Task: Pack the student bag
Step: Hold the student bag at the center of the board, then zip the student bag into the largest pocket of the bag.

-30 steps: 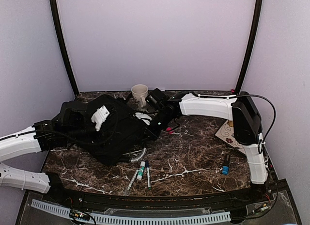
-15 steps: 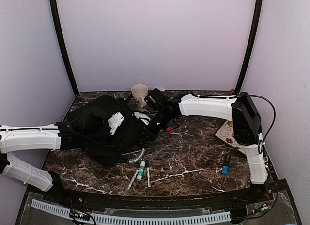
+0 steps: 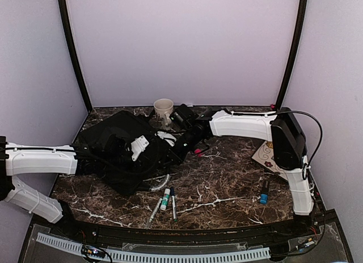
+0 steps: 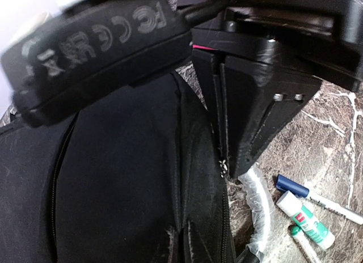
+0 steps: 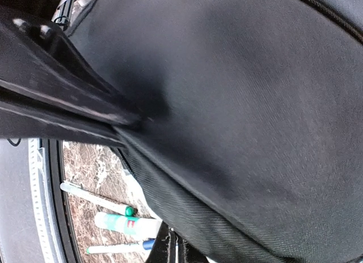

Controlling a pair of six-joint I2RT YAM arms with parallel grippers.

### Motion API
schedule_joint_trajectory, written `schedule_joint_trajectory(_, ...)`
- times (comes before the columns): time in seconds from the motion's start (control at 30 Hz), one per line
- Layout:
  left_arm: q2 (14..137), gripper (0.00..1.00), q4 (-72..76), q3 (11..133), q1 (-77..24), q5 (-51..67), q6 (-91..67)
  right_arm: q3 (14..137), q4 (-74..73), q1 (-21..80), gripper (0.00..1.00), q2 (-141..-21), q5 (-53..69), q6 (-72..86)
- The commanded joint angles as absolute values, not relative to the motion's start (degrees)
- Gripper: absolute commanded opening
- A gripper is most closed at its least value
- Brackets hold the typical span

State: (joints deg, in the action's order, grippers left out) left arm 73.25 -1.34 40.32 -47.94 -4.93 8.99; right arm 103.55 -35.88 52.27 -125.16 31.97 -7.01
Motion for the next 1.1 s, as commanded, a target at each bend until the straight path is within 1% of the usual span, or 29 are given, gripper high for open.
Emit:
schedule_joint_trajectory(0.0, 68.3, 0.00, -3.3, 39.4, -47.9, -1.2, 11.9, 102.5, -33.0, 49.2, 0.00, -126.0, 32.4, -7.7)
schedule_joint_trajectory(0.2, 63.2, 0.00, -10.2, 38.8, -47.9, 0.5, 14.5, 104.8, -34.5, 45.3, 0.00, -128.4, 29.4, -9.4)
schedule_joint_trajectory(0.3, 62.0, 0.00, -12.0, 38.4, -47.9, 3.8, 15.7, 105.9, -34.2, 44.6, 0.00, -129.7, 28.2, -9.9)
schedule_joint_trajectory(0.4, 61.5, 0.00, -12.8, 38.1, -47.9, 7.1, 17.1, 109.8, -34.4, 44.5, 0.00, -133.3, 27.0, -10.0)
schedule_joint_trajectory(0.6, 59.6, 0.00, -15.6, 37.9, -47.9, 6.5, 20.2, 120.7, -35.3, 44.5, 0.00, -141.1, 23.8, -9.2)
schedule_joint_trajectory(0.7, 58.1, 0.00, -17.8, 37.7, -47.9, 5.7, 21.6, 122.5, -34.7, 44.3, 0.00, -142.6, 22.2, -8.5)
schedule_joint_trajectory(0.8, 57.1, 0.00, -19.8, 37.5, -47.9, 2.7, 23.3, 122.4, -34.3, 44.2, 0.00, -142.8, 20.9, -8.2)
schedule_joint_trajectory(0.87, 56.7, 0.00, -20.1, 37.2, -47.9, -2.6, 22.9, 120.8, -34.0, 43.9, 0.00, -141.5, 22.2, -8.0)
schedule_joint_trajectory(1.07, 57.7, 0.00, -15.4, 34.2, -47.8, -14.4, 24.8, 109.3, -28.2, 43.9, 0.00, -132.3, 25.2, -8.0)
